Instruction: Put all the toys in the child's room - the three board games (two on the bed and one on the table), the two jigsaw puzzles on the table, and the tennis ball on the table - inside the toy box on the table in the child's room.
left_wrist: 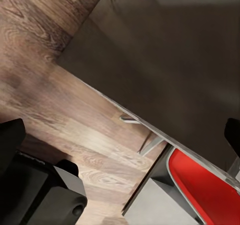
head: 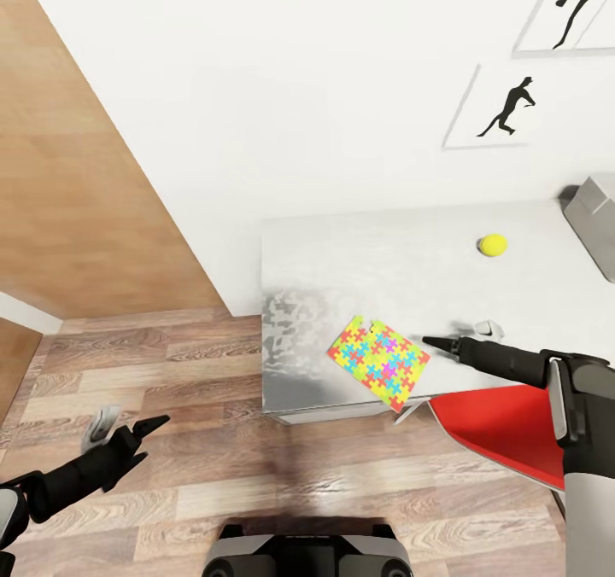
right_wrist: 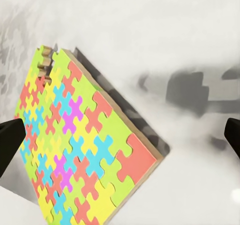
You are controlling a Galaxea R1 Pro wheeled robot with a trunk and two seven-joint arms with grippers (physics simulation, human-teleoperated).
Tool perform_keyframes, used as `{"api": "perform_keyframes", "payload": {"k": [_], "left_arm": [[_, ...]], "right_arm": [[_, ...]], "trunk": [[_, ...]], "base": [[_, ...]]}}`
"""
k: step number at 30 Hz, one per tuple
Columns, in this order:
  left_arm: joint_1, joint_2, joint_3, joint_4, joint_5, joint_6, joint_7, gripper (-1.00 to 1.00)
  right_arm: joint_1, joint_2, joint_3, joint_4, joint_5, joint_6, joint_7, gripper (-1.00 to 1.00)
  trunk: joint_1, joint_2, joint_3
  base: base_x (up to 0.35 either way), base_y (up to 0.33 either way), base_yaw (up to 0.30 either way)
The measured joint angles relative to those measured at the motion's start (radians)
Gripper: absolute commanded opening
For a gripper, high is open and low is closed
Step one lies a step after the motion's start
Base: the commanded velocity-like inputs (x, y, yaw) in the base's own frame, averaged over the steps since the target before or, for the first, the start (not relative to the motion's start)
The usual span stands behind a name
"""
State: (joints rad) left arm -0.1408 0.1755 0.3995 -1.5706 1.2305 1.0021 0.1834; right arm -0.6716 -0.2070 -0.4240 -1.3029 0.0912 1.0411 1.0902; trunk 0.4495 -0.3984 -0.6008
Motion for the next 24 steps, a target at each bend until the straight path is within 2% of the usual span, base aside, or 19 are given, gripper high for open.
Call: {"api": "perform_keyframes", "payload": {"k": [10, 24], "left_arm": [[-0.001, -0.002, 0.000, 0.002, -0.051, 0.000, -0.002, 1.00], [-0.001, -0.004, 0.000, 0.003, -0.073, 0.000, -0.004, 1.00]], "right_arm": [[0.001, 0.000, -0.001, 0.003, 0.001, 0.000, -0.001, 1.00], [0.001, 0.002, 0.000, 0.004, 0.002, 0.000, -0.001, 1.00]], "trunk": [[0.000, 0.000, 0.000], [0.000, 0.000, 0.000]], "base": [[0.000, 0.000, 0.000], [0.000, 0.007, 0.000]]}}
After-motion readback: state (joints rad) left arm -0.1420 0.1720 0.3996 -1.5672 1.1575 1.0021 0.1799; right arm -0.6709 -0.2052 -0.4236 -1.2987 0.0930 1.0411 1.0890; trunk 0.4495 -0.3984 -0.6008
